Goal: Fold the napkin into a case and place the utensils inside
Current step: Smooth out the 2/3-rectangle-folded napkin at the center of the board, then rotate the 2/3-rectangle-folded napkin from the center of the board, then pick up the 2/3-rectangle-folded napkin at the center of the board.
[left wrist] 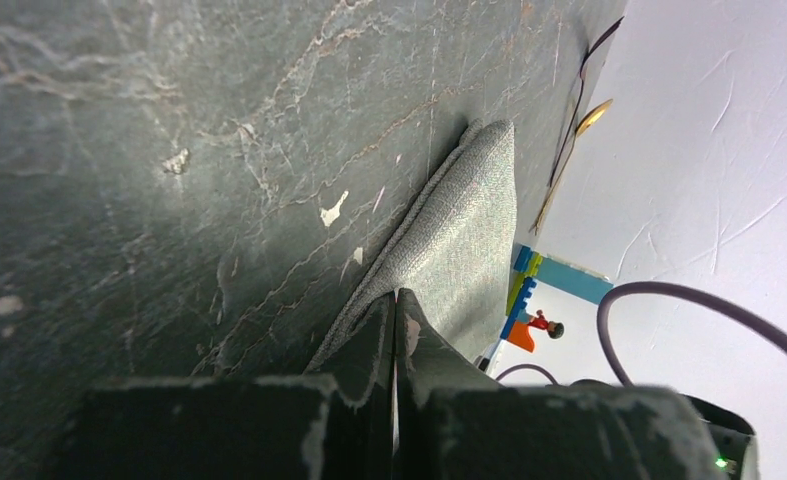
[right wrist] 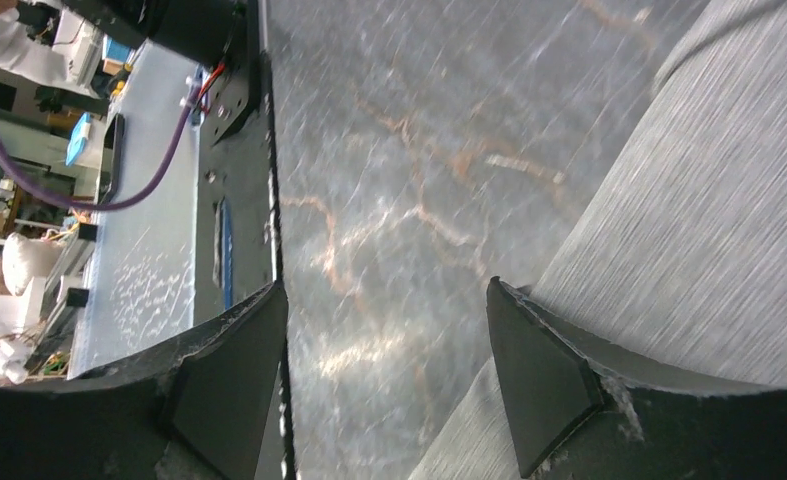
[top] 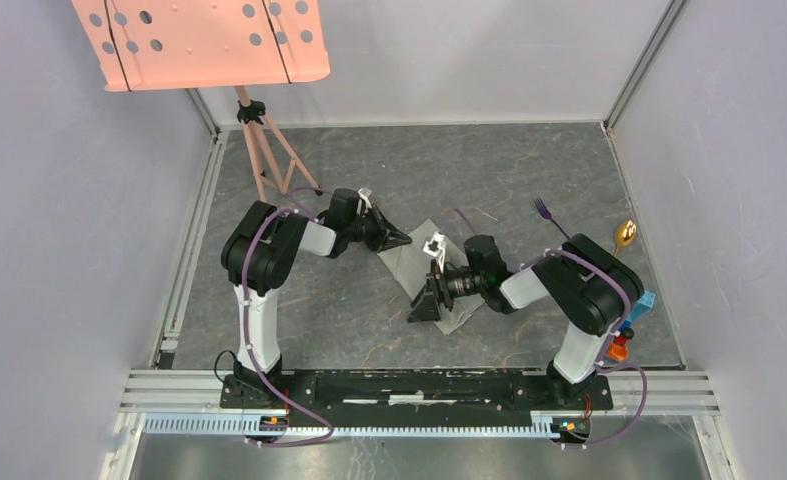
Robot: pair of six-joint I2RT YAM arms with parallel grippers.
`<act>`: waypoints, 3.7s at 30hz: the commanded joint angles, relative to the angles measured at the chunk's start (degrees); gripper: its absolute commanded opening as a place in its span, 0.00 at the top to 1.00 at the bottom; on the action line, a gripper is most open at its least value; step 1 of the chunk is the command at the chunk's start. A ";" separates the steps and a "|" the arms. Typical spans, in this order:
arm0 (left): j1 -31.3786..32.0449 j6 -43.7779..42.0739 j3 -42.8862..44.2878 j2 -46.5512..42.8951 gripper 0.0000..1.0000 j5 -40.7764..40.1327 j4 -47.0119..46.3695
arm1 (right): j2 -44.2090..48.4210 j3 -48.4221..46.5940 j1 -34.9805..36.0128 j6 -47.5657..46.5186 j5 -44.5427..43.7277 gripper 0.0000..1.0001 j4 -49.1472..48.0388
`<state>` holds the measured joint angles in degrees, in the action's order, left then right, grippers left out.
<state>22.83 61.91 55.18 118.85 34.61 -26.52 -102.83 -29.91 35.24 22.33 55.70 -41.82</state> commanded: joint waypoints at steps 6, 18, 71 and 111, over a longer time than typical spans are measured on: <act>-0.97 -4.32 0.02 3.69 0.98 -5.19 7.36 | 9.36 17.58 -1.08 6.81 2.34 0.22 -10.86; -0.81 -8.33 3.16 -0.05 0.95 -3.85 14.32 | 38.32 20.49 -1.83 -3.66 -13.21 0.19 23.60; 54.20 3.86 25.58 -17.11 0.19 -57.56 79.15 | 41.20 0.28 -27.71 -4.64 -49.34 0.02 58.27; 54.25 0.37 29.09 -7.43 0.95 -56.94 79.84 | 37.75 9.67 -23.49 4.96 -22.20 0.02 34.90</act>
<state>77.87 61.91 87.42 117.91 -21.32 55.99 -62.59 -20.64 8.86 18.74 27.22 4.43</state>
